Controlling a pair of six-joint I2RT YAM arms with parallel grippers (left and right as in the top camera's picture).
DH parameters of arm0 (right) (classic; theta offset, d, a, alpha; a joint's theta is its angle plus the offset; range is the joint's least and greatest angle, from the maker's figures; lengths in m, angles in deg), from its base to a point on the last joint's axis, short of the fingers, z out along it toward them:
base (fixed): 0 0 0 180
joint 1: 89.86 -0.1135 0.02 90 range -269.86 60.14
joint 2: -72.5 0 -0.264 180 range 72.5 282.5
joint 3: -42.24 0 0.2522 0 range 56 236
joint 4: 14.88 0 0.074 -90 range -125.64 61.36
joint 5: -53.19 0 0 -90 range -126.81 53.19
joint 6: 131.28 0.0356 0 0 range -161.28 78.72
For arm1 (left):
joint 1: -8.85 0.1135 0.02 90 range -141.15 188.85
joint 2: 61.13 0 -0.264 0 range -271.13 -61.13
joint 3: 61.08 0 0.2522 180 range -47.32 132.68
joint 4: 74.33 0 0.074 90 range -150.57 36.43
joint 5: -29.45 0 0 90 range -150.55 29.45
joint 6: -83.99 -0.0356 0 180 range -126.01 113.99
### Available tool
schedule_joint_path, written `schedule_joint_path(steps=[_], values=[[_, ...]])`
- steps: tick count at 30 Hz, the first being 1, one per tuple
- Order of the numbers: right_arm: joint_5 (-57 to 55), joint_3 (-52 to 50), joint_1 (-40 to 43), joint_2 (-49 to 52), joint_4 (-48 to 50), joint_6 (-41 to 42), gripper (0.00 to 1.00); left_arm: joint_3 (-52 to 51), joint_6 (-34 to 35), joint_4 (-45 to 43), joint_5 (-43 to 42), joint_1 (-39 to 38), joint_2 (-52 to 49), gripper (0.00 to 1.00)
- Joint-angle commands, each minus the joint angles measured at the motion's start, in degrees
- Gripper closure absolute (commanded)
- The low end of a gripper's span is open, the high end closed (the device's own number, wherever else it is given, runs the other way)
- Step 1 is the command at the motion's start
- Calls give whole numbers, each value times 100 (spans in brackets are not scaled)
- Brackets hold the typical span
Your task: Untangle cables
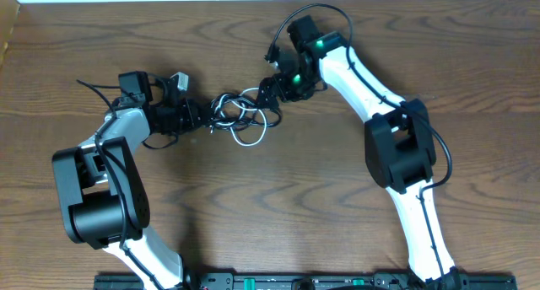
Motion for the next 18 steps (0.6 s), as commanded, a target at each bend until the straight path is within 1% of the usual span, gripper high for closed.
schedule_joint_path(steps=[1,3,5,7,9,11,16,17,18], values=[[802,-4,26,-188,-2,260,23,-59,-184,-31,-535,13,24,93],[778,-4,13,-188,-2,588,32,-59,-184,-33,-538,13,24,92],[658,-4,13,-186,-2,1084,46,-59,-181,-35,-538,13,24,93],[496,-11,-2,-186,15,1464,52,-59,-160,-50,-538,13,24,93],[225,-15,-35,-186,52,1486,55,-59,-160,-48,-538,13,24,93],[-63,-15,-96,-186,57,1095,57,-59,-160,-48,-538,13,24,93],[-118,-15,-201,-186,-234,-46,58,-59,-160,-50,-538,13,24,93],[-118,-15,-210,-186,-275,-144,60,-59,-160,-52,-538,13,24,93],[-122,-15,-229,-186,-356,-343,75,-59,-160,-52,-538,13,24,92]])
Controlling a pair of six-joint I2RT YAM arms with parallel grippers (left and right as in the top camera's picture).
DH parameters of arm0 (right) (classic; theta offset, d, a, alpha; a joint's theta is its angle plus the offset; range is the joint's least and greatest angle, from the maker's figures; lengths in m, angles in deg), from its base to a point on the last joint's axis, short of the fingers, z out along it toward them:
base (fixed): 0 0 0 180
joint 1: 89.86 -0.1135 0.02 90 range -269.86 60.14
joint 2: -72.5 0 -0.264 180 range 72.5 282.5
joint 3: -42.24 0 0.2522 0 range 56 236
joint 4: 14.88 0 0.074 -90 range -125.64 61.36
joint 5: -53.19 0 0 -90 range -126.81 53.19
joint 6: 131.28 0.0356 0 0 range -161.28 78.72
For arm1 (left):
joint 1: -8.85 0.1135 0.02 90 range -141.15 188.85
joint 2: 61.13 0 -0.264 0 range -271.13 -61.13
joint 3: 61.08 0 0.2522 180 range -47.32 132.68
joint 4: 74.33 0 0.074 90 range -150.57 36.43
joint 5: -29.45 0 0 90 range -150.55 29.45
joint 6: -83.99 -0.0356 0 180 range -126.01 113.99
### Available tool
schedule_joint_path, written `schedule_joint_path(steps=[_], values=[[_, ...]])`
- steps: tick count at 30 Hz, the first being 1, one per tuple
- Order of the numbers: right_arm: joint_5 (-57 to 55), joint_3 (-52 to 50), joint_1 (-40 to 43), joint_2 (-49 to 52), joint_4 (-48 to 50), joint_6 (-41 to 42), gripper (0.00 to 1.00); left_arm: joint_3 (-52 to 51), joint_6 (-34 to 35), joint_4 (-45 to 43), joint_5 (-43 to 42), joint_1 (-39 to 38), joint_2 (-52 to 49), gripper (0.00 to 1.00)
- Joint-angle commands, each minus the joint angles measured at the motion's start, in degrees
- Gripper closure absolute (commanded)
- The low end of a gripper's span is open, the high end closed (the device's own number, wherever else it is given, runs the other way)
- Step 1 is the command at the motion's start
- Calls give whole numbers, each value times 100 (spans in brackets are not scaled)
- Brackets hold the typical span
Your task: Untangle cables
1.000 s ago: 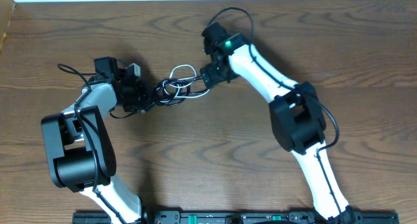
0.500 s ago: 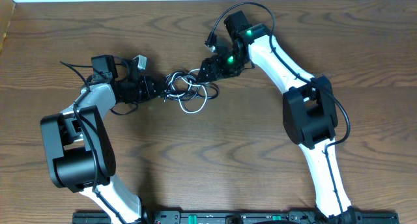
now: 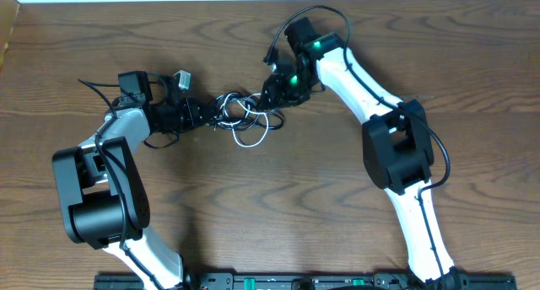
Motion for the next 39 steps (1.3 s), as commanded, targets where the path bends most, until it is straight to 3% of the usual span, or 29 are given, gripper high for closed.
schedule_joint_path(steps=[1,2,7,13,15,19,25,26,30,31,39], values=[[-87,-15,-101,-186,-133,-822,88,-59,-116,-15,-197,13,24,92],[-131,-15,-118,-186,-149,-850,99,-59,-116,-17,-197,13,24,93],[-568,-15,-181,-186,-352,-881,99,-59,-81,-33,-85,15,24,92],[-732,-15,-160,-186,-986,-1707,99,-59,922,66,1692,15,24,92],[-1054,-15,-160,-186,-1198,-1770,99,-59,1012,101,1923,15,24,92],[-1493,-17,-138,-186,-1534,-1932,99,-61,1071,111,2015,15,24,92],[-1263,-20,-11,-186,-1668,-2170,99,-61,1071,120,2013,13,24,92],[-1115,-20,9,-186,-1572,-2170,96,-59,1073,120,2011,13,24,93],[-684,-20,28,-186,-1102,-2076,52,-61,1071,122,1989,7,24,93],[-660,-20,15,-186,-1016,-2031,48,-61,1071,120,1978,7,24,93],[-758,-20,-396,-186,-590,-1849,52,-59,868,24,911,2,24,92]])
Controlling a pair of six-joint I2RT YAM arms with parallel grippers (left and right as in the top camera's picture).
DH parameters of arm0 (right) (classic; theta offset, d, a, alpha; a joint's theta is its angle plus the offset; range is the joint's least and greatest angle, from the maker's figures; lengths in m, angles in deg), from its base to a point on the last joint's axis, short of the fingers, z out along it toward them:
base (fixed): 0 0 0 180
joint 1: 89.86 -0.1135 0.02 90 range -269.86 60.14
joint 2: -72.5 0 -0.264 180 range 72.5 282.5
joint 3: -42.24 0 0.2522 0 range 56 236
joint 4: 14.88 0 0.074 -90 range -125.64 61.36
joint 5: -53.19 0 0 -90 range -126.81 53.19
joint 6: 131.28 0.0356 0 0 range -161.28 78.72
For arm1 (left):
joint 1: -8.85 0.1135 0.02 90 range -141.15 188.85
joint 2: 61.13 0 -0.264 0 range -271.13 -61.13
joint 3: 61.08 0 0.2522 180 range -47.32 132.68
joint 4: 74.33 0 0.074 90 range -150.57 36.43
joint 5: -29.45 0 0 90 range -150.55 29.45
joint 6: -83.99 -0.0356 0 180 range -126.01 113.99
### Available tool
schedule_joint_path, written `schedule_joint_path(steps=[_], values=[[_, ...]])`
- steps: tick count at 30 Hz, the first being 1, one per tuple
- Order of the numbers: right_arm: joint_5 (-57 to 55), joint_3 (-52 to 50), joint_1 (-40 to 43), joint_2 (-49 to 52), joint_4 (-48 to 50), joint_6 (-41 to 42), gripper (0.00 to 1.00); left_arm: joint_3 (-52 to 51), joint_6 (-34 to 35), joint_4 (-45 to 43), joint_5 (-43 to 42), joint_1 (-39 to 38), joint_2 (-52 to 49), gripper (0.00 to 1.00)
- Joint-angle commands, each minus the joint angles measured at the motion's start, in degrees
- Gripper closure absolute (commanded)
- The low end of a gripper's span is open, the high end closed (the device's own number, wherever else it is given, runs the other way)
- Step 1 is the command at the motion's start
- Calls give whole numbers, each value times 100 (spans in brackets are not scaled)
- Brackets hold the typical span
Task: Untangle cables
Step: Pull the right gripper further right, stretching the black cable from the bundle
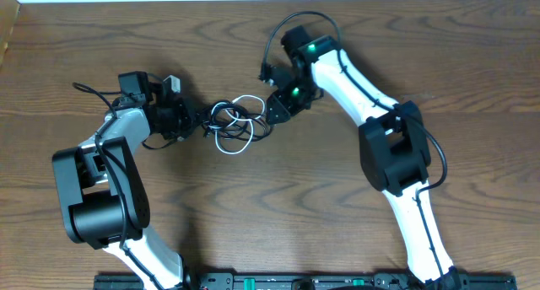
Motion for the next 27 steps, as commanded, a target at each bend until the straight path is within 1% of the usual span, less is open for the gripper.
schedule_joint_path(steps=[1,2,3,4,8,9,11,14,17,21,27], values=[[96,-4,-295,-186,59,61,54,-55,-173,-28,-560,13,24,93],[92,-4,-345,-186,70,61,57,-57,-173,-31,-557,13,24,93],[28,-4,-407,-186,90,66,65,-57,-173,-31,-557,13,24,93],[-42,-4,-439,-186,107,66,69,-55,-173,-31,-555,13,24,93],[-538,-4,-529,-186,162,186,80,-55,-173,-33,-551,13,24,93],[-667,-4,-555,-186,157,249,99,-55,-170,-33,-529,15,24,93],[-874,-4,-592,-186,79,391,99,-57,-170,-31,-400,15,24,92],[-896,-4,-581,-186,-229,417,99,-55,-166,24,166,15,24,93],[-885,-4,-535,-186,-623,160,99,-57,-92,79,636,20,24,92],[-734,-7,-450,-186,-1152,-407,99,-57,-57,79,678,20,24,92],[-800,-7,57,-186,-1445,-455,99,-57,87,142,1062,20,24,93]])
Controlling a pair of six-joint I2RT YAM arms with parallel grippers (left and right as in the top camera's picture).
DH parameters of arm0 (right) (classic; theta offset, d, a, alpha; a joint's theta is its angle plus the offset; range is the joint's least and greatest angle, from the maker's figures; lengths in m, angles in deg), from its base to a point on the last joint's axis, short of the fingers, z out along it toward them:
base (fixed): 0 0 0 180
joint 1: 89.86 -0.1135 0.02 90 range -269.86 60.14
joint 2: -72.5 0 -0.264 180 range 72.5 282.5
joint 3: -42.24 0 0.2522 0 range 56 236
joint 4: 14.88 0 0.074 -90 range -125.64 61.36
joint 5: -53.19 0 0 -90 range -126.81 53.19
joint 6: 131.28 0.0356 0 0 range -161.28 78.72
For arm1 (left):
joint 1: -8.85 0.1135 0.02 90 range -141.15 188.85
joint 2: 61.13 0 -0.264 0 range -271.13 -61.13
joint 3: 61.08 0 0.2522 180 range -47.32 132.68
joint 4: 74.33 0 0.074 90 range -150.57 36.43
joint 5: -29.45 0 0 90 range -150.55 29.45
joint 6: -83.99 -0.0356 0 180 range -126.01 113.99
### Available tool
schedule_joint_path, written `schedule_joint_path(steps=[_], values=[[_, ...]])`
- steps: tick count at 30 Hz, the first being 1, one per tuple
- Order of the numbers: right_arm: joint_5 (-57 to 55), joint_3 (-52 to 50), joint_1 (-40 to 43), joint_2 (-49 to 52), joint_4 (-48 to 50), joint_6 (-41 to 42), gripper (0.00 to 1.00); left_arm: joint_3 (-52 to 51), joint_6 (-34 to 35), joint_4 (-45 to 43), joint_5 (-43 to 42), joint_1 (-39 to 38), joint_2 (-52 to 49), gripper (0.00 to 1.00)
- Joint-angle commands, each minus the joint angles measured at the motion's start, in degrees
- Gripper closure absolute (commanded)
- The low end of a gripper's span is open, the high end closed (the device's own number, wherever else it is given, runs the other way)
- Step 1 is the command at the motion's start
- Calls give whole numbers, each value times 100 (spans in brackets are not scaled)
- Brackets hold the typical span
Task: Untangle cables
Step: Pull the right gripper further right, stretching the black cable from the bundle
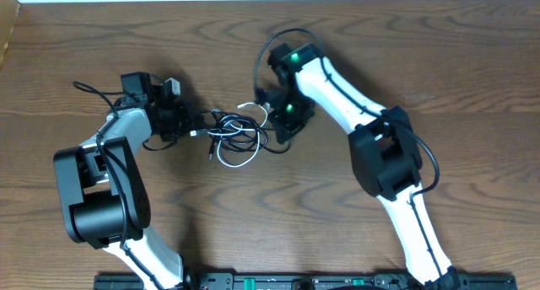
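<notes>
A tangle of black and white cables (236,135) lies mid-table between the two arms. A white loop (224,158) hangs out of it toward the front. My left gripper (197,124) reaches in from the left and looks shut on a cable end at the tangle's left edge. My right gripper (273,130) points down-left at the tangle's right edge and looks shut on a black strand there. The fingertips of both are small and partly hidden by the cables.
The wooden table (405,54) runs to a pale strip at the back edge. A light-coloured corner (7,29) shows at the far left. The arms' own black leads loop near each wrist. A black base rail (270,281) runs along the front.
My right gripper has moved down and to the left, closer to the left gripper. The tangle has bunched and shifted slightly toward the front. The left gripper has barely moved.
At first both grippers sat at the two ends of the tangle, right gripper high at the back. It stayed there, then moved slightly down with the bundle drawn left. Now the right gripper is lower and nearer, and the cables lie slacker between the two.
</notes>
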Motion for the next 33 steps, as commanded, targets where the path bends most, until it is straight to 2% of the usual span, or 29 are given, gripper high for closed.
schedule_joint_path(steps=[1,5,12,20,22,29,33], values=[[-111,-9,505,-186,-155,-179,99,-46,155,24,516,55,24,92],[-114,-48,938,-186,-245,-142,99,-46,337,111,920,55,24,93],[-348,-289,1491,-186,-127,396,99,-44,758,313,1672,107,24,92],[-2461,-616,1982,-186,-63,2094,99,-44,1043,455,1565,415,24,93],[-2693,-647,2072,-186,-59,2367,99,-44,1062,455,1394,448,24,92],[-2664,-647,2173,-186,258,2398,99,-44,1075,433,1320,446,24,92],[-2159,-647,2142,-186,564,2494,99,-44,1036,319,723,446,24,92]])
